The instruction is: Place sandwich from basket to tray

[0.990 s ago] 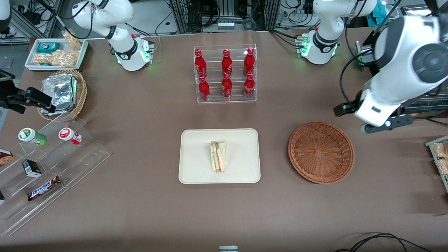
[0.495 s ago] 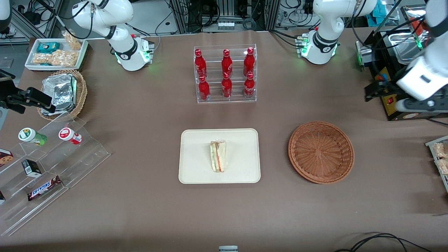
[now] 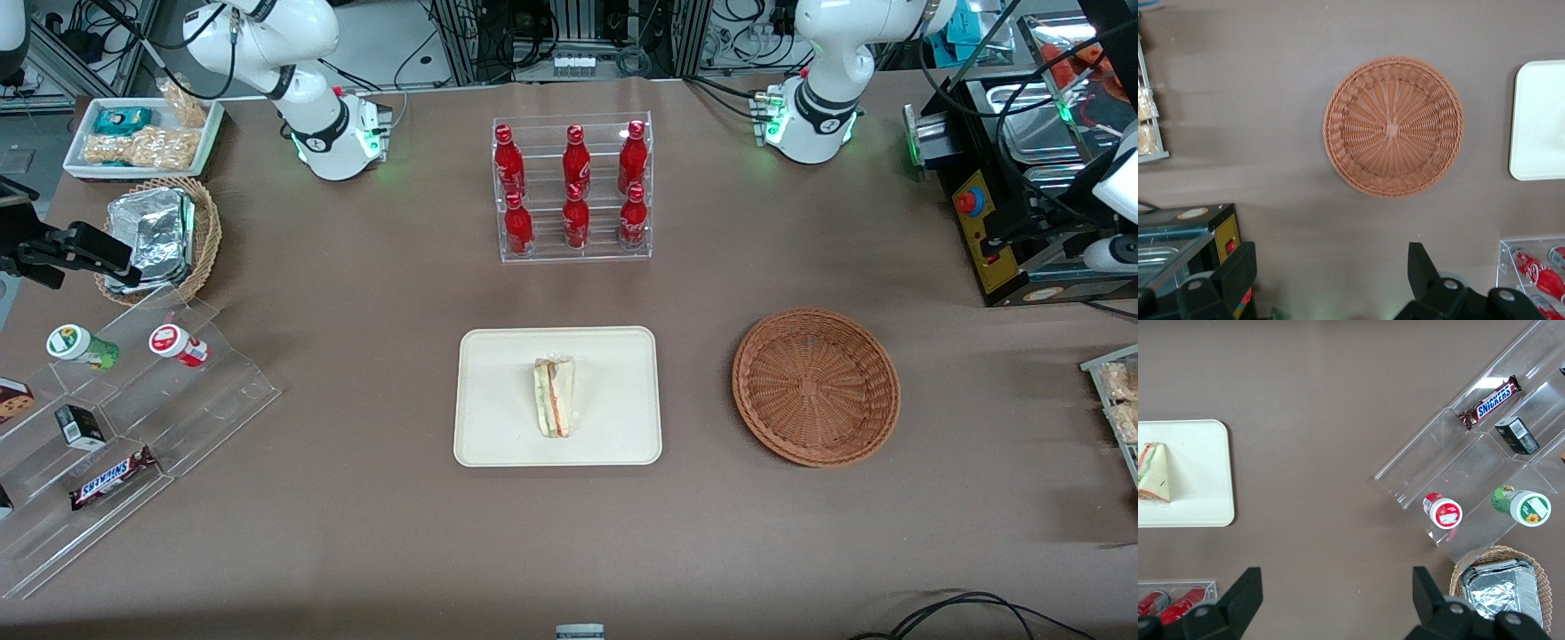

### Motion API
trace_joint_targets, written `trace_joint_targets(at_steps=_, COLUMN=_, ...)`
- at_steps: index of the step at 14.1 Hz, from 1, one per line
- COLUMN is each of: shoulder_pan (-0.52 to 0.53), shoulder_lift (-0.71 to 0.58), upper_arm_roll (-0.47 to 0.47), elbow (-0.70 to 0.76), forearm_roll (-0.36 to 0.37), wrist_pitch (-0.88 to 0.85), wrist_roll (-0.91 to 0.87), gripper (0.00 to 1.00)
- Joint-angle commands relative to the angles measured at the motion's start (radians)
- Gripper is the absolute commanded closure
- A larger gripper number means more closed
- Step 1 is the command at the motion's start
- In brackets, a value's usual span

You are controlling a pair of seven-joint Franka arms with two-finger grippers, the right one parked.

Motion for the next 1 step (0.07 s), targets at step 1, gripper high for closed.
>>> trace_joint_targets(at_steps=1, shoulder_pan=-0.046, shoulder_lift=0.048, upper_arm_roll=0.057, elbow=0.069, forearm_roll=-0.006, wrist_pitch=0.02, wrist_roll=0.005, gripper=0.0)
